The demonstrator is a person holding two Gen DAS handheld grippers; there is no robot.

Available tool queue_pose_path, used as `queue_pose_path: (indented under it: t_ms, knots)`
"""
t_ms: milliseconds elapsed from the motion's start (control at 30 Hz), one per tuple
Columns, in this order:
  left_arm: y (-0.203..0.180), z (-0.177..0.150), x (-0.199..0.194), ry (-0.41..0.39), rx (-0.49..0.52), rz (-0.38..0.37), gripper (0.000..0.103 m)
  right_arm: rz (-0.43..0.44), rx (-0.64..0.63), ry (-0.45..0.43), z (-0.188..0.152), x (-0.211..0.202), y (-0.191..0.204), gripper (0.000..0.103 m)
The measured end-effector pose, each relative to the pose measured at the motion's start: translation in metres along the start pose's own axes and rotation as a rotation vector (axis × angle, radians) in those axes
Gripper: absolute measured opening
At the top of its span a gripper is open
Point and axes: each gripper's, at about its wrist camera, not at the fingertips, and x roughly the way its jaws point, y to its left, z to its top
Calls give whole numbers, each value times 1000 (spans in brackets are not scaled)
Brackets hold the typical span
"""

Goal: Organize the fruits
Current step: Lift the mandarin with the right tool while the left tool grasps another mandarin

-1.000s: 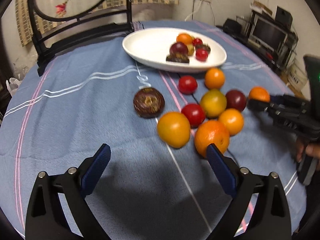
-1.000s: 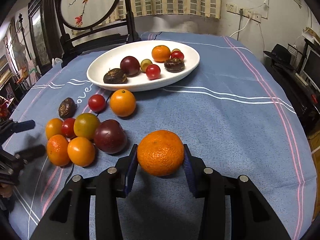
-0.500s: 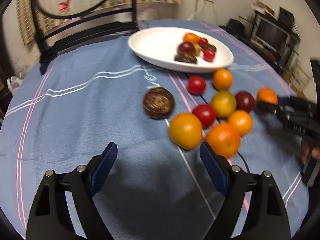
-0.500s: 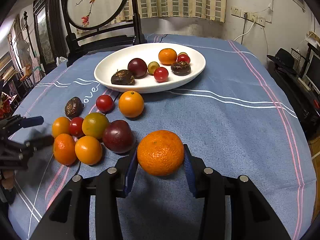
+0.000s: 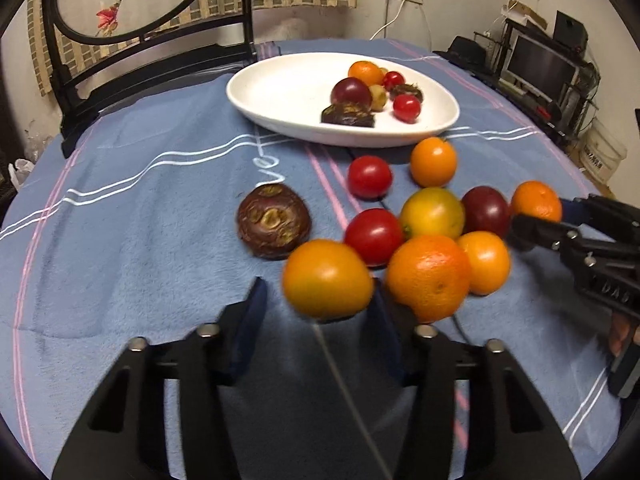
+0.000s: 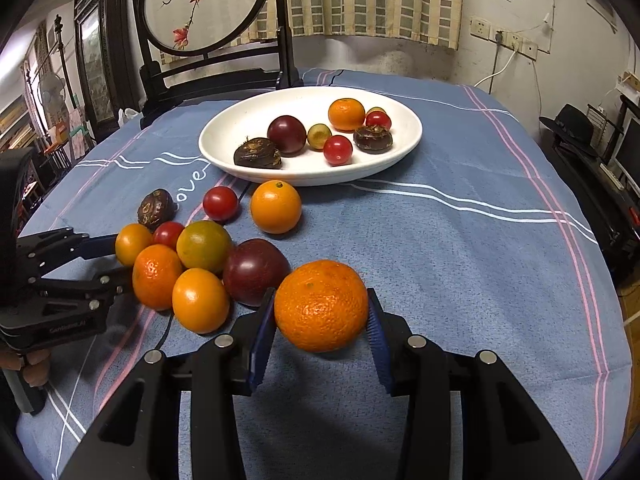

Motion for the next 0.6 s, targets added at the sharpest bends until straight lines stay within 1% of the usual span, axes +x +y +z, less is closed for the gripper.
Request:
queue_pose_path:
  t_ms: [100,233,333,433,500,600]
  knots:
    - [0,0,-1,0,-5,-6,41,-1,4,0,0,0,0,43]
    - [11,-2,-8,3,-85,-72,41,-7,17,-10,0,-1,-4,43]
    - [16,3,-21,-45,-105,-59,41,-4,29,-32,1,-5,-6,43]
    - [17,9,-35,-75,-116,-60,41,6,54,-60,6,-14,-6,43]
    - [15,16,-43,-89,-108,-69,41,10,50,-103,13,-25,-1,43]
    - [9,30,-53,-110,-79,-65,41,33,35,-142,27,-40,7,43]
